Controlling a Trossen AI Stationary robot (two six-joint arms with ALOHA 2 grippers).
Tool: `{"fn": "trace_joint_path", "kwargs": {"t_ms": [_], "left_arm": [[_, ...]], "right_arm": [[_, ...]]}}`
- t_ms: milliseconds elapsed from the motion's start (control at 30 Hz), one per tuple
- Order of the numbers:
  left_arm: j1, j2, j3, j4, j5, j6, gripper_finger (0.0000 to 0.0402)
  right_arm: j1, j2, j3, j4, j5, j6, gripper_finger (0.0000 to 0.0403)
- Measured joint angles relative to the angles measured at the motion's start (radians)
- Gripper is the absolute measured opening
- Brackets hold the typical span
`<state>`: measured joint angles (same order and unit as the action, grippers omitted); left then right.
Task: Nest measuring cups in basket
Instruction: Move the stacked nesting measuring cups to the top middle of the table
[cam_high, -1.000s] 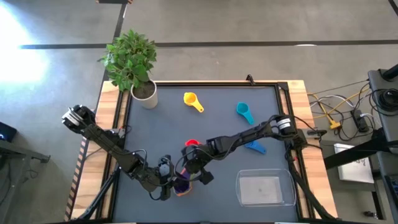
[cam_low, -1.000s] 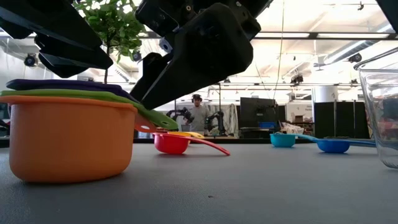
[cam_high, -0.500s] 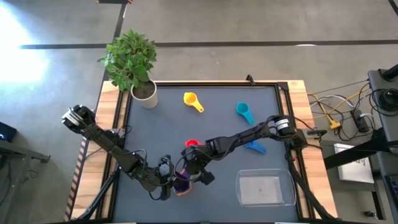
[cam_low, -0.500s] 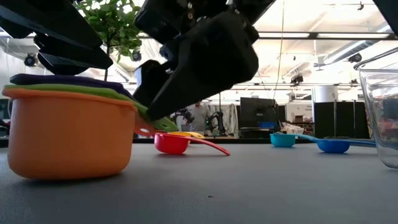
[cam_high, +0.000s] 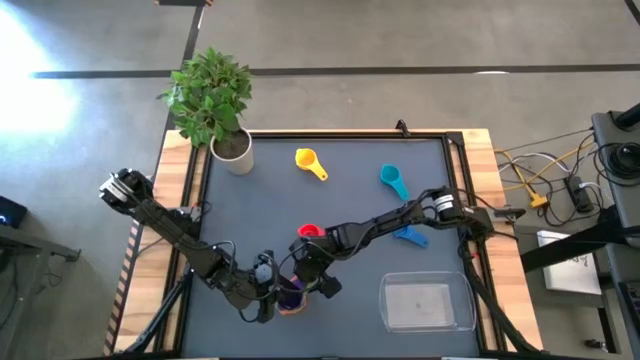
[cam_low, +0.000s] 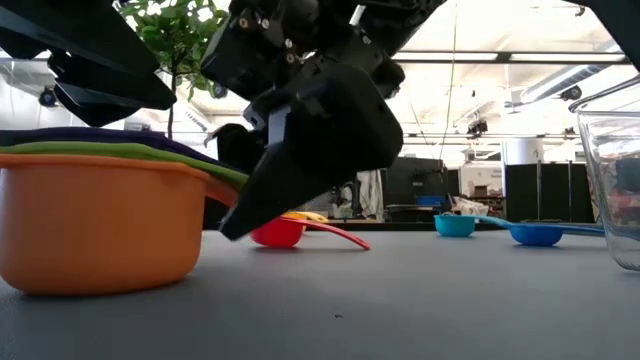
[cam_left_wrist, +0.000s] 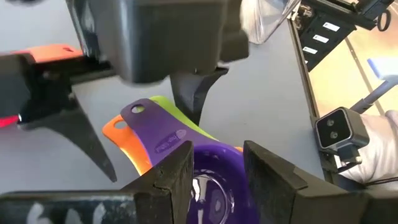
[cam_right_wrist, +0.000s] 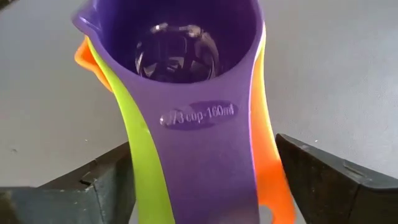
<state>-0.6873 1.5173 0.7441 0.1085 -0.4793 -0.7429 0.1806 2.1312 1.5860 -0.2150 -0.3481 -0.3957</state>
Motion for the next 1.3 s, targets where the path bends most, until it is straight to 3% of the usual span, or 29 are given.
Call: {"fn": "trace_joint_path", "kwargs": {"t_ms": [800,1300], "left_arm": [[-0.001,0.0,0.0,-0.004,-0.003,0.0,0.0123],[-0.001,0.0,0.0,-0.031,-0.011,0.032,0.0123]], "right_arm": [[-0.003,-0.012,0.006,-0.021,0.008,0.001,0.0138],[-0.005,-0.041,0.006,-0.101,0.064,0.022,0.013]]}}
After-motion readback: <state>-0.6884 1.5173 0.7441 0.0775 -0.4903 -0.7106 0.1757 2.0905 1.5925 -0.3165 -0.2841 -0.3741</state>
